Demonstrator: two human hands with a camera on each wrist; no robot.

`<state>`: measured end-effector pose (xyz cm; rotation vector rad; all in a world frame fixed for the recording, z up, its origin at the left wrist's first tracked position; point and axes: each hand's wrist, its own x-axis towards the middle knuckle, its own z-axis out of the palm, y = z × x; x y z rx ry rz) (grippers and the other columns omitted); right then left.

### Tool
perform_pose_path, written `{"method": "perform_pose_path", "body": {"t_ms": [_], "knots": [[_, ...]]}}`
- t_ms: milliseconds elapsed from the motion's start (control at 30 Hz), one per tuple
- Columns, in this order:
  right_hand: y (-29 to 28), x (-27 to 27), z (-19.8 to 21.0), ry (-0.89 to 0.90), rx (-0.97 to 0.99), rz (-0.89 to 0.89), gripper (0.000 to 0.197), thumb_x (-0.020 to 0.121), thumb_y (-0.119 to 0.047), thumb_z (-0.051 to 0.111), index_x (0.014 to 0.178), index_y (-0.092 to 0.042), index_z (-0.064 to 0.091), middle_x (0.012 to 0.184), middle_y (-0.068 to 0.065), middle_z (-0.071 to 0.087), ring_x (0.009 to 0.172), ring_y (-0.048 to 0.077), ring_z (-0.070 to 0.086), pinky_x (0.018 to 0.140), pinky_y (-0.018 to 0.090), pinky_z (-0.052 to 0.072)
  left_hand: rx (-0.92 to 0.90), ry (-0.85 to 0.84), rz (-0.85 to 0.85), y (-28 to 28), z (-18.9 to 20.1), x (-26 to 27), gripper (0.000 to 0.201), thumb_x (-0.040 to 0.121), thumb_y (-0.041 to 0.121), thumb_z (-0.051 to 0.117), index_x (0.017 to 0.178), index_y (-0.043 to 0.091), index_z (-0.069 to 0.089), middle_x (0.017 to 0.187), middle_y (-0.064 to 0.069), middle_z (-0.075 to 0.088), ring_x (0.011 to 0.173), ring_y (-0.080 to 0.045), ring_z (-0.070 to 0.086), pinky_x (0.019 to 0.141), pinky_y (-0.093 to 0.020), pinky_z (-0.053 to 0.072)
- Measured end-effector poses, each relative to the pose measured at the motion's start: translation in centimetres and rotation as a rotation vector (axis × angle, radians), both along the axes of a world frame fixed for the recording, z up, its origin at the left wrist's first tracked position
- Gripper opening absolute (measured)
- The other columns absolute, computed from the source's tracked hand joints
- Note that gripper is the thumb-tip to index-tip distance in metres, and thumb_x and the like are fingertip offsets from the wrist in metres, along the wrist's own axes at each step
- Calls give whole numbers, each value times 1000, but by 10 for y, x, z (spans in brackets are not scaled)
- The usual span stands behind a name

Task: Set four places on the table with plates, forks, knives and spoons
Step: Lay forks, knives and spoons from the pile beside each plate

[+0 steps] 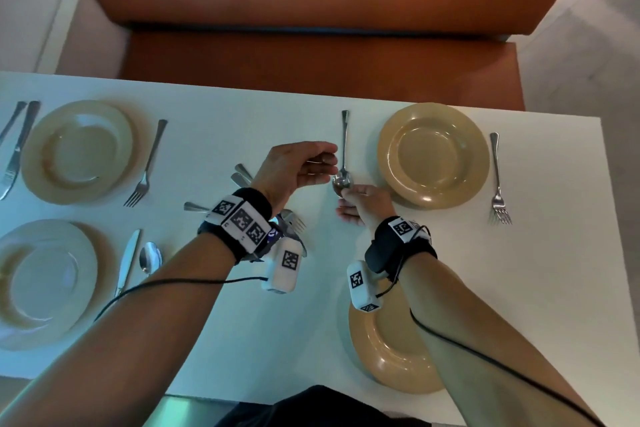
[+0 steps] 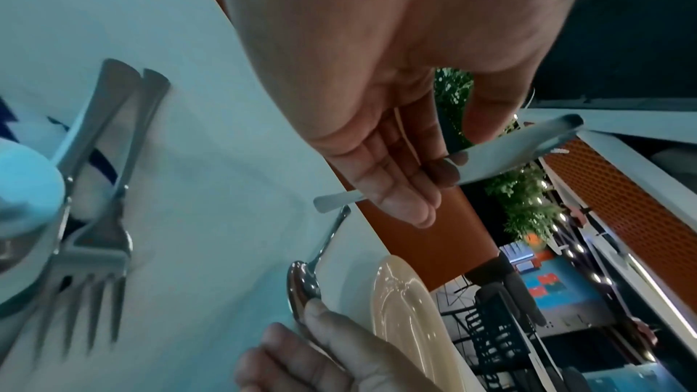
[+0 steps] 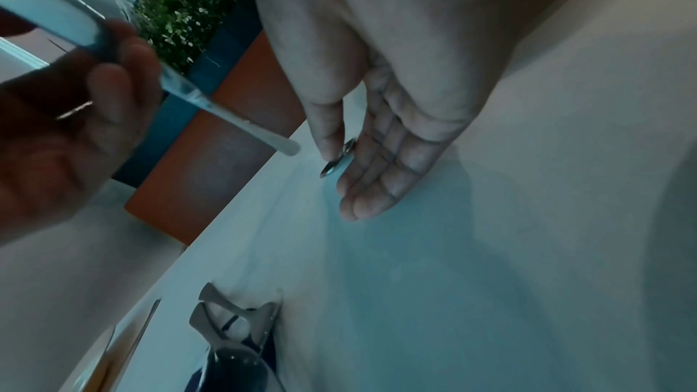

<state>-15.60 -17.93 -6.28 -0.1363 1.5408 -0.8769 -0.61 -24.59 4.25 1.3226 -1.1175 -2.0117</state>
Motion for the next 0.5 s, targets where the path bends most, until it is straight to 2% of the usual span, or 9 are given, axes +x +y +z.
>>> {"method": "perform_pose_path", "body": {"t_ms": [133,200,267,300,367,433,500], "knots": [[20,-3,11,-20,12,118,37,94,-21,64,126,-3,56,93,16,70,79,27,71,75,33,60,25,-52,-63,-1,-13,-23,26,92,17,63,109,-2,69,98,-16,70,84,-23,68,84,-34,57],[35,-9,23,3,3,205,38,94,-23,64,127,-5,55,97,16,71,83,28,72,81,35,59,37,-94,-82,-1,-20,-34,20,91,11,65,108,0,70,93,-13,70,80,-21,68,86,-36,57],[54,-17,38,48,-15,281,36,95,-23,64,126,-7,57,101,18,72,85,28,72,84,37,58,36,-149,-111,-1,-27,-44,18,89,2,64,107,1,68,84,-13,69,70,-20,66,81,-37,57],[65,-22,46,62,-26,299,34,95,-23,64,124,-7,59,103,20,72,86,28,72,85,38,58,31,-179,-131,-1,-31,-49,19,88,-2,63,106,-1,67,78,-13,68,63,-20,64,74,-36,56],[89,-35,63,67,-45,294,27,95,-20,63,118,-6,63,104,22,72,87,29,72,83,37,58,11,-248,-185,-1,-38,-58,18,87,-6,61,104,-1,66,71,-15,67,54,-19,60,59,-32,47],[118,-50,77,67,-64,257,21,96,-20,62,112,-8,66,101,21,73,86,29,74,78,32,60,-12,-328,-242,-2,-47,-67,16,84,-2,64,97,7,68,78,-17,68,56,-21,60,56,-29,42],[149,-67,88,96,-80,196,21,96,-21,61,112,-8,67,97,18,75,86,28,75,75,29,60,-53,-418,-274,-2,-58,-76,16,83,3,66,91,16,70,85,-10,69,66,-20,65,55,-25,47]]}}
